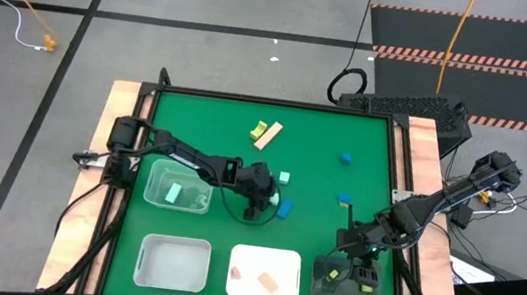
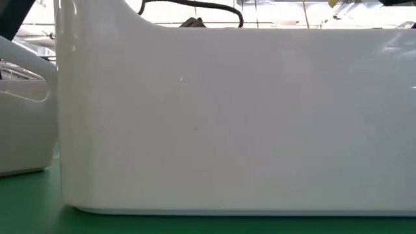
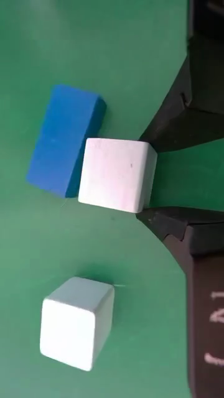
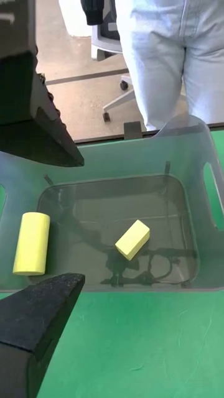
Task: Sort & place blocks by color
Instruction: Put the bottom light blue block into the transparent bin, then put the bottom right blue block into the gray bin
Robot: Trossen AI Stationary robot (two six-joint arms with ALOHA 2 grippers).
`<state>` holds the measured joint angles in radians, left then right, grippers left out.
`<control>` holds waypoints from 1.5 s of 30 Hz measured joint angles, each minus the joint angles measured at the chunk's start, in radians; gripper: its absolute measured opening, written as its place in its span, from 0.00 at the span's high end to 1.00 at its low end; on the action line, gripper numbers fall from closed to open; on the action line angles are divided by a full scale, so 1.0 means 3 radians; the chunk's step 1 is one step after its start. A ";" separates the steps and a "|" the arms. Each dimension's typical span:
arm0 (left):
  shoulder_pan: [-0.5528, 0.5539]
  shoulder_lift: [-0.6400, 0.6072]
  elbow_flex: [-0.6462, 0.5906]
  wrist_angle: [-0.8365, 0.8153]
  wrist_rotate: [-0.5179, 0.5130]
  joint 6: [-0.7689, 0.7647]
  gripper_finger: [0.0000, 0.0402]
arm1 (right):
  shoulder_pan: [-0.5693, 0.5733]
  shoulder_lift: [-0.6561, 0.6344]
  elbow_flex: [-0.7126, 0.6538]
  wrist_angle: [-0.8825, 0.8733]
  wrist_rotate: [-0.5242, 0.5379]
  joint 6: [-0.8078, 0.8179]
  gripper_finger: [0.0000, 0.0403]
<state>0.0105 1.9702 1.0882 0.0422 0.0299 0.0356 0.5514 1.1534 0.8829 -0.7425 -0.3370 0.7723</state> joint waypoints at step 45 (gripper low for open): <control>-0.0741 -0.2477 -0.0003 -0.4588 0.0000 -0.3435 0.99 | -0.1343 -0.0235 -0.0001 -0.1098 0.2423 -0.0060 0.46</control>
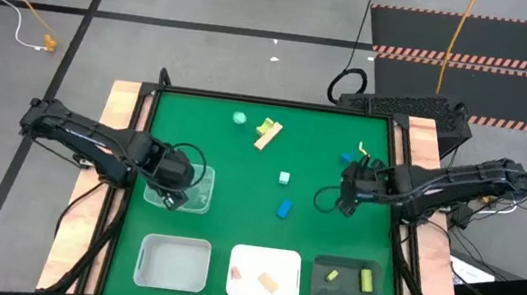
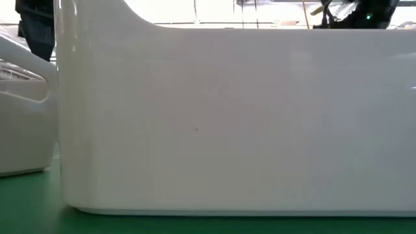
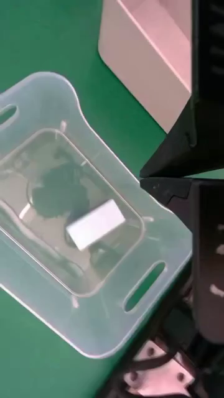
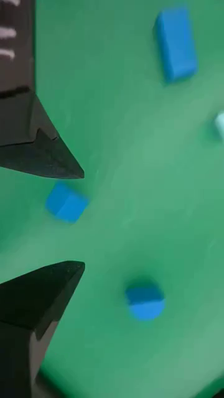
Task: Sort & place blocks by color
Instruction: Put the bottom right blue block into the gray bin
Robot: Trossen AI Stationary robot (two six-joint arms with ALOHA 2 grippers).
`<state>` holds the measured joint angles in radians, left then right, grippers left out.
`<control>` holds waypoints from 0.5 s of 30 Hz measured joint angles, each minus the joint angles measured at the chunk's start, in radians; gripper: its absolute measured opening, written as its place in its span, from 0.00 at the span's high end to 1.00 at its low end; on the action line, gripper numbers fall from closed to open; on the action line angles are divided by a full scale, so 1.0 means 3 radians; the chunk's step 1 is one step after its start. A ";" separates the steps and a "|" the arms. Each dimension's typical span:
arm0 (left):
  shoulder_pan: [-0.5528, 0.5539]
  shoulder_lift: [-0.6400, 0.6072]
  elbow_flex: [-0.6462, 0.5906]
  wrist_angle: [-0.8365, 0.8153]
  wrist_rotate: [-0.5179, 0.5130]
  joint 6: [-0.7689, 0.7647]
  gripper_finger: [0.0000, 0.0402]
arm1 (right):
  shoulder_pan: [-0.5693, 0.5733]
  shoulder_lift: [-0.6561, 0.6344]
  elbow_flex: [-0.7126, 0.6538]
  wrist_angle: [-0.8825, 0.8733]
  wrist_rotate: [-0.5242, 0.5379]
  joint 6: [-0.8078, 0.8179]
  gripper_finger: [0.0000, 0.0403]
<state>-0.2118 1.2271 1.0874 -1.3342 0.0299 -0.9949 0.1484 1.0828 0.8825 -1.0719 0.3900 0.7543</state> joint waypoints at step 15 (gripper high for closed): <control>-0.0009 -0.0003 0.0000 0.0201 -0.0268 -0.0003 0.88 | -0.0391 -0.0001 -0.0444 -0.0179 -0.0941 0.0360 0.46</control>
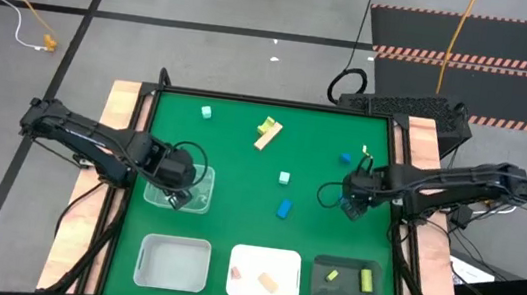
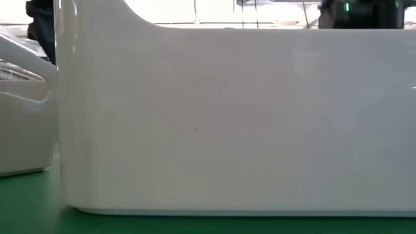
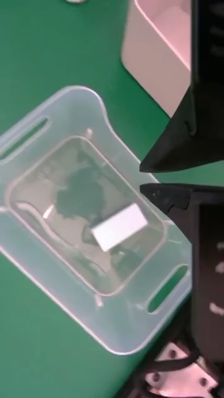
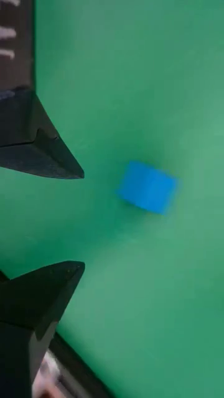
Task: Sort & place blocks by color
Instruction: Put the bottom right blue block into the gray bin
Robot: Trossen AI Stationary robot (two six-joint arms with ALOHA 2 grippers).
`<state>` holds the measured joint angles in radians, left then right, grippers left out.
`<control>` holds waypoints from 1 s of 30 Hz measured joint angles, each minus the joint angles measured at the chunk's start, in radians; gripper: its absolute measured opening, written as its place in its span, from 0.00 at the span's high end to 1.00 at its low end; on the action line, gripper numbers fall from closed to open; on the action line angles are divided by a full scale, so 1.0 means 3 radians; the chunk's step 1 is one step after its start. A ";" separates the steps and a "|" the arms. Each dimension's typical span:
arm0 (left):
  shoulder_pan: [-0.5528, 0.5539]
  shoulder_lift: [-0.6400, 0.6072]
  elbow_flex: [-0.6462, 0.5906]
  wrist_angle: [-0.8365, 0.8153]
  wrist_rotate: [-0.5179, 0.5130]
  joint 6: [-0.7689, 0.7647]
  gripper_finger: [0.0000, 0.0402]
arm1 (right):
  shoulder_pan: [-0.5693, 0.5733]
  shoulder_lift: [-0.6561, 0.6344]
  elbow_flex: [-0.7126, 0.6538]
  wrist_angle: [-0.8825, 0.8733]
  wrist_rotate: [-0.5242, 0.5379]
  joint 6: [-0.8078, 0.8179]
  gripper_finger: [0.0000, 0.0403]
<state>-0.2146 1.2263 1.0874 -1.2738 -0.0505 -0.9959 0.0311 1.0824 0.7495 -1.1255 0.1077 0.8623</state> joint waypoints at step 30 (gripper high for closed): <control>0.0257 0.0000 0.0000 0.0185 -0.0188 0.0327 0.78 | -0.0106 -0.0020 -0.0647 0.1434 -0.0039 0.0783 0.46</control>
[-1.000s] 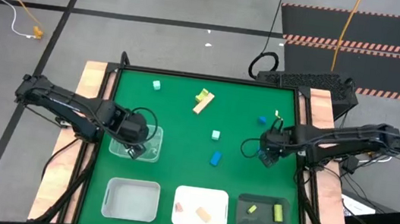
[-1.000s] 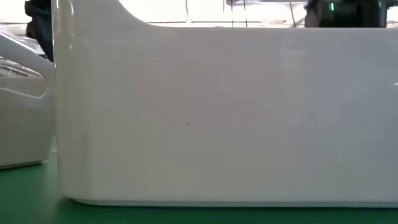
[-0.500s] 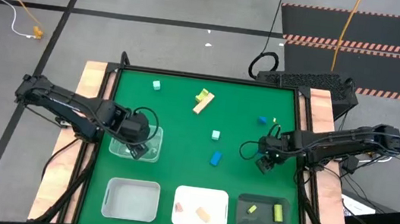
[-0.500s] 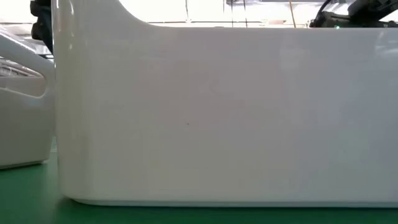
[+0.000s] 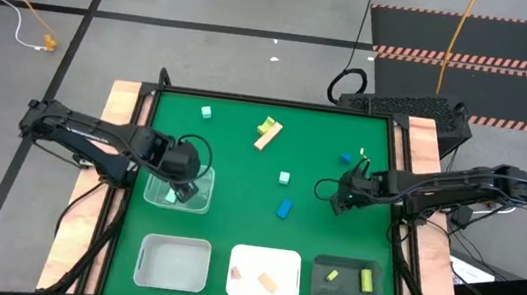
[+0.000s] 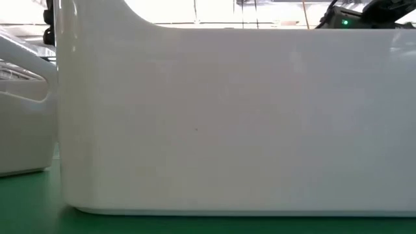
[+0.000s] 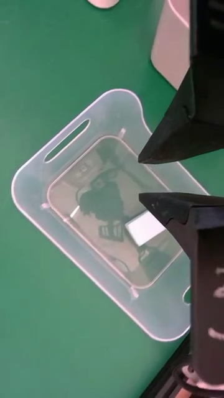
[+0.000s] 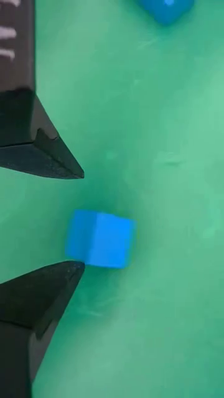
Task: Sort & place blocks by color
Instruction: Put the bottom right blue block into the gray bin
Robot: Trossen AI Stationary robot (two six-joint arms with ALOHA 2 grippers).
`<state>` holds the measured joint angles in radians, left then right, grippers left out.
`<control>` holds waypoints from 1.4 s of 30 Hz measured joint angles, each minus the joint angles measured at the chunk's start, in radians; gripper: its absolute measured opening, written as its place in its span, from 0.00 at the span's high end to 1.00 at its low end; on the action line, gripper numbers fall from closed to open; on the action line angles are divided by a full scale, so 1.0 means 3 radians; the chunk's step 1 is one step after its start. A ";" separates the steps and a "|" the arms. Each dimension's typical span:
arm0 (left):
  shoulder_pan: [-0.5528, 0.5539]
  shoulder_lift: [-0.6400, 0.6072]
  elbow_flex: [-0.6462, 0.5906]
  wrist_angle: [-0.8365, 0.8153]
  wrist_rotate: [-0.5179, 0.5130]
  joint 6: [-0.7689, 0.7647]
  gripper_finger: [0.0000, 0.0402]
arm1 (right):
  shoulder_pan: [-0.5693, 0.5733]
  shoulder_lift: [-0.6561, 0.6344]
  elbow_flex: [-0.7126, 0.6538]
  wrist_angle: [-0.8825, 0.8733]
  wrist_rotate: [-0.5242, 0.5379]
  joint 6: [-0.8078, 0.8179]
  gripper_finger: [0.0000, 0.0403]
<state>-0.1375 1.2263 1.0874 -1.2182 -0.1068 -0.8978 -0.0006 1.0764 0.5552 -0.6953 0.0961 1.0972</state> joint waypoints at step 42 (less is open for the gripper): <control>0.0202 0.0000 0.0000 0.1707 -0.0653 0.1251 0.78 | -0.0287 0.0049 0.0001 0.2543 -0.0270 -0.0566 0.71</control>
<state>-0.0769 1.2263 1.0874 -0.7061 -0.3026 -0.5226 -0.0868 1.0911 0.5556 0.0676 0.0150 0.9274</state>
